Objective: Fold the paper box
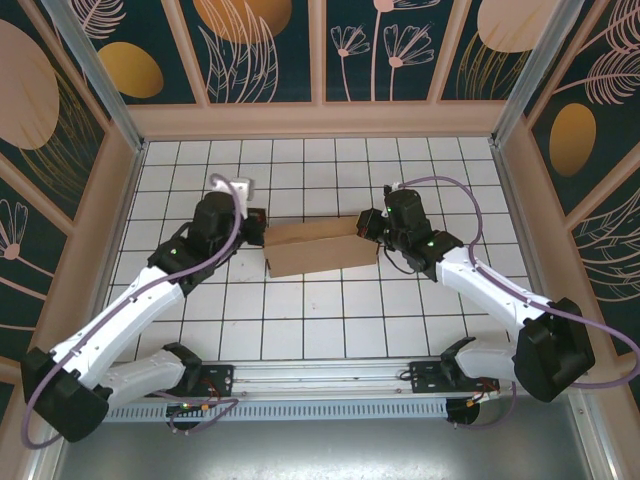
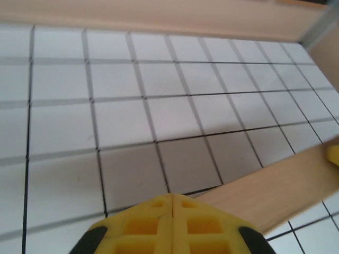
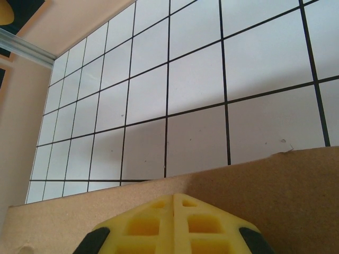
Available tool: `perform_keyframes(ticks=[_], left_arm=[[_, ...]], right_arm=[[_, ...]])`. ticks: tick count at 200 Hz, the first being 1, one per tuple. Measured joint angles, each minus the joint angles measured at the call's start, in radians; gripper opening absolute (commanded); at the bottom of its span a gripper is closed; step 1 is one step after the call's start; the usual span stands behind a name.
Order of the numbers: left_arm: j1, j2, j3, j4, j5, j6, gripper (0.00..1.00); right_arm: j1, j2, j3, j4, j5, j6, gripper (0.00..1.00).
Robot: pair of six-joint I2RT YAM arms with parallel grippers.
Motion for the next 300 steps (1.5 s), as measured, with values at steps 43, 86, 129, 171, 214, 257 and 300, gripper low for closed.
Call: perform_keyframes(ticks=[43, 86, 129, 171, 214, 257, 300], left_arm=[[0.051, 0.006, -0.141, 0.002, 0.022, -0.206, 0.62], [0.069, 0.051, -0.181, 0.126, 0.039, -0.294, 0.65], [0.079, 0.069, -0.202, 0.203, 0.018, -0.323, 0.67], [0.085, 0.001, -0.169, 0.091, -0.072, -0.278, 0.77], [0.089, 0.003, -0.092, 0.062, -0.058, -0.201, 0.71], [0.089, 0.071, -0.077, 0.074, 0.038, -0.171, 0.67], [0.089, 0.106, -0.093, 0.134, 0.098, -0.169, 0.66]], right_arm=[[0.019, 0.001, -0.014, 0.036, 0.029, 0.019, 0.00], [0.026, 0.001, -0.031, 0.072, 0.044, 0.026, 0.00], [0.028, 0.001, -0.039, 0.089, 0.044, 0.025, 0.00], [0.031, 0.000, -0.040, 0.091, 0.045, 0.024, 0.00], [0.031, 0.004, -0.039, 0.096, 0.044, 0.024, 0.00], [0.035, 0.012, -0.038, 0.108, 0.043, 0.024, 0.00], [0.035, 0.021, -0.035, 0.116, 0.038, 0.026, 0.00]])
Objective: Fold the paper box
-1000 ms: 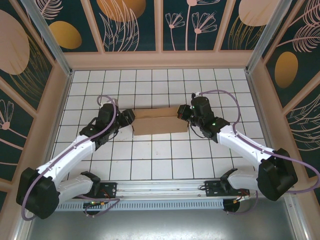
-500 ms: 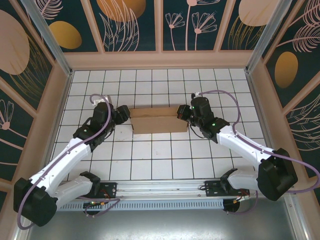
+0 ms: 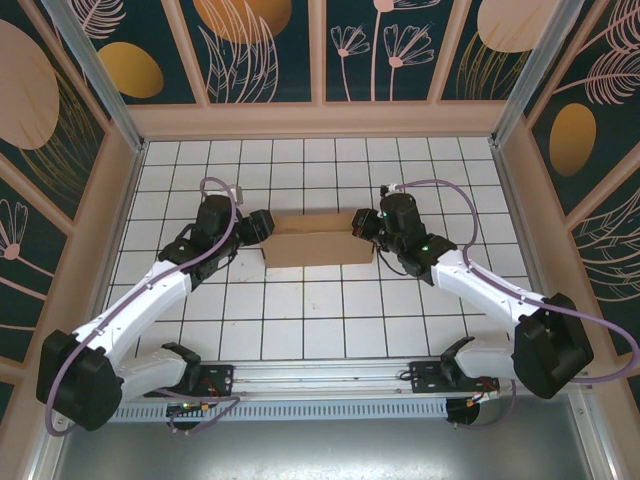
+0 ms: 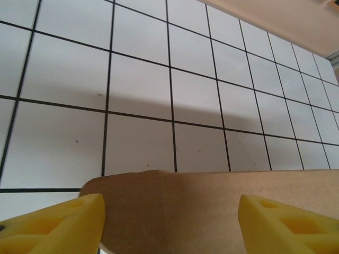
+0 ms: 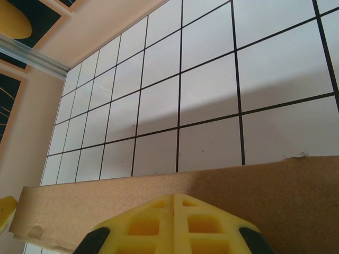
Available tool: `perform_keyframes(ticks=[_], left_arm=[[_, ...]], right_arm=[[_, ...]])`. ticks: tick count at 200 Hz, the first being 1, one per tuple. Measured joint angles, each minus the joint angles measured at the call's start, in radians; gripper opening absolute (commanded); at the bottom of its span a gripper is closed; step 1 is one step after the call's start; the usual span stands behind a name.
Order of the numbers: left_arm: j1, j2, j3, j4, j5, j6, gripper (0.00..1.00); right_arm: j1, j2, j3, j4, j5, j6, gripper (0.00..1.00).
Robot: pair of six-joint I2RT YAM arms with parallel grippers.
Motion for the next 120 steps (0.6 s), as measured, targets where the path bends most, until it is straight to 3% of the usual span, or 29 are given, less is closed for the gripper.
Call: perform_keyframes(ticks=[59, 71, 98, 120], left_arm=[[0.000, 0.026, -0.064, 0.098, 0.031, -0.041, 0.51], [0.000, 0.026, -0.069, 0.111, 0.028, -0.048, 0.49], [0.001, 0.031, -0.070, 0.126, 0.021, -0.053, 0.47], [0.001, 0.031, -0.070, 0.127, 0.019, -0.053, 0.47]], right_arm=[[0.000, 0.008, 0.008, -0.001, -0.027, 0.000, 0.02], [0.000, 0.008, 0.011, -0.005, -0.034, -0.003, 0.07], [0.002, 0.011, 0.051, -0.062, -0.060, -0.029, 0.29], [0.002, 0.007, 0.097, -0.150, -0.074, -0.060, 0.39]])
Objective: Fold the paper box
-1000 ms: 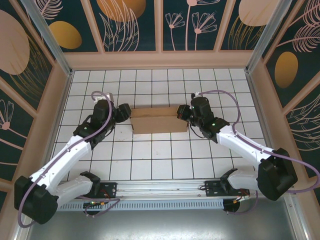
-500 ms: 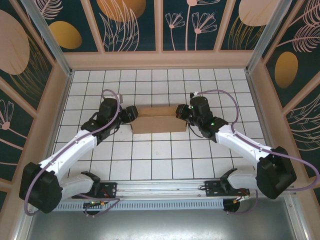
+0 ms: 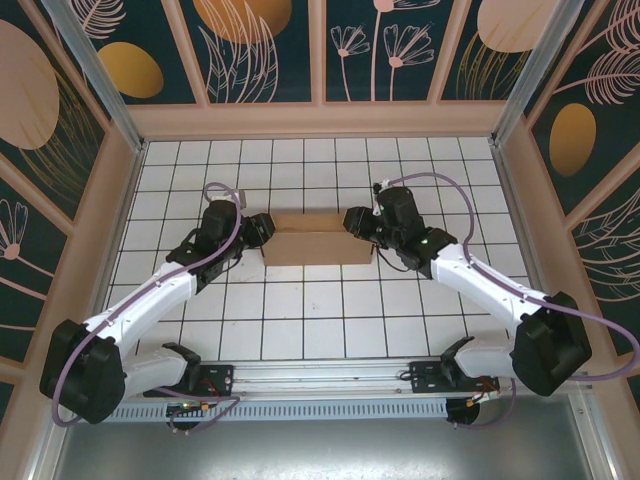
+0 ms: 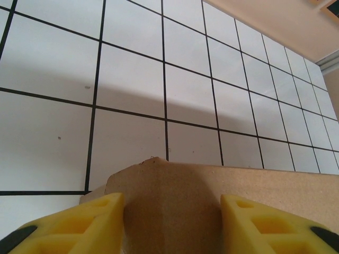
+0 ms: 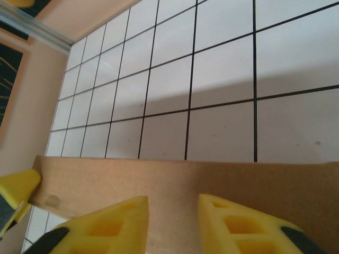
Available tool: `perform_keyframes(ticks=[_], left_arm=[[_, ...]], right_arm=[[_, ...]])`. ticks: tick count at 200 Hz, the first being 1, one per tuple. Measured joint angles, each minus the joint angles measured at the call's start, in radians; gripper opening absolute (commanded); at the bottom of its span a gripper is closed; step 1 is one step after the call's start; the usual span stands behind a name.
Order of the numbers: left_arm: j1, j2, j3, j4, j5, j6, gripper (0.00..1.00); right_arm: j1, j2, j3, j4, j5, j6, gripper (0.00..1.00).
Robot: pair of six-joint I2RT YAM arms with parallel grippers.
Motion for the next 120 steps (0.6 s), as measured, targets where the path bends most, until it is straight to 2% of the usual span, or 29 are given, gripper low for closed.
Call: perform_keyframes(ticks=[34, 76, 120], left_arm=[[0.000, 0.000, 0.000, 0.002, -0.001, 0.000, 0.48], [0.000, 0.000, 0.000, 0.002, -0.001, 0.000, 0.49], [0.000, 0.000, -0.001, 0.002, -0.001, 0.000, 0.49]], right_arm=[[-0.047, -0.050, 0.033, -0.143, -0.010, -0.055, 0.43], [-0.180, -0.090, 0.038, -0.219, 0.005, -0.112, 0.49], [-0.190, -0.058, 0.037, -0.217, -0.008, -0.145, 0.48]])
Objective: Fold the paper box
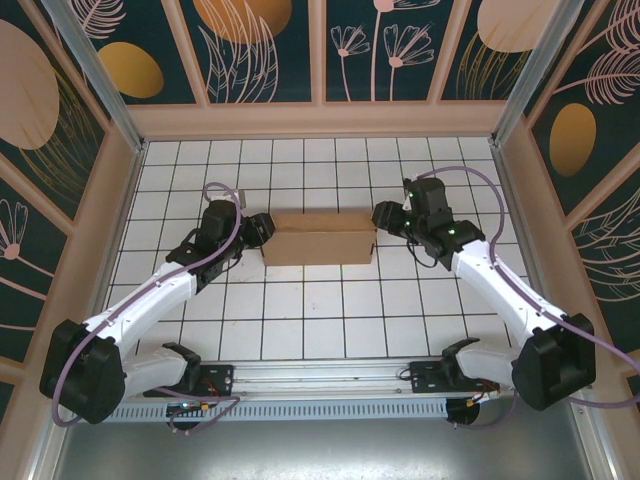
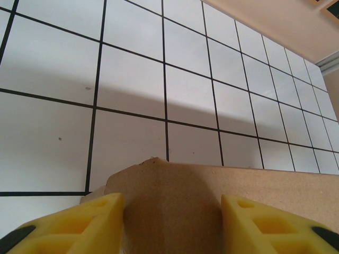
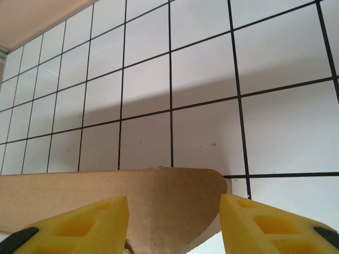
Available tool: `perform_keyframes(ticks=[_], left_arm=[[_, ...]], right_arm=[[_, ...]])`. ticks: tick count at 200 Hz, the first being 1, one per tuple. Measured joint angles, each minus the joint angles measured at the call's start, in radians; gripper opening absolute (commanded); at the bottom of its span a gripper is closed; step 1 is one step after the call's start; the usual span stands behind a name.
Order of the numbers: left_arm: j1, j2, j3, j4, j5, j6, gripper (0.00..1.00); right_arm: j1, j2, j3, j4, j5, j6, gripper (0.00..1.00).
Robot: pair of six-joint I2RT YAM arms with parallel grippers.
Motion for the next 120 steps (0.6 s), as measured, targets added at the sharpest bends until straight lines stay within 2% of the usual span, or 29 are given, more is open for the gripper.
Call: perform_keyframes(ticks=[57, 94, 109, 120], left_arm=[[0.000, -0.002, -0.006, 0.009, 0.002, -0.003, 0.49], [0.012, -0.006, -0.024, 0.040, 0.003, -0.008, 0.46], [0.016, -0.007, -0.031, 0.056, 0.013, -0.016, 0.46], [0.017, -0.008, -0.032, 0.057, 0.014, -0.019, 0.51]], right_arm=[[0.000, 0.040, -0.025, 0.041, -0.057, -0.016, 0.45], [-0.005, 0.074, -0.048, 0.149, -0.126, -0.002, 0.34], [-0.012, 0.075, -0.060, 0.180, -0.148, 0.008, 0.35], [-0.023, 0.075, -0.064, 0.186, -0.164, 0.013, 0.40]])
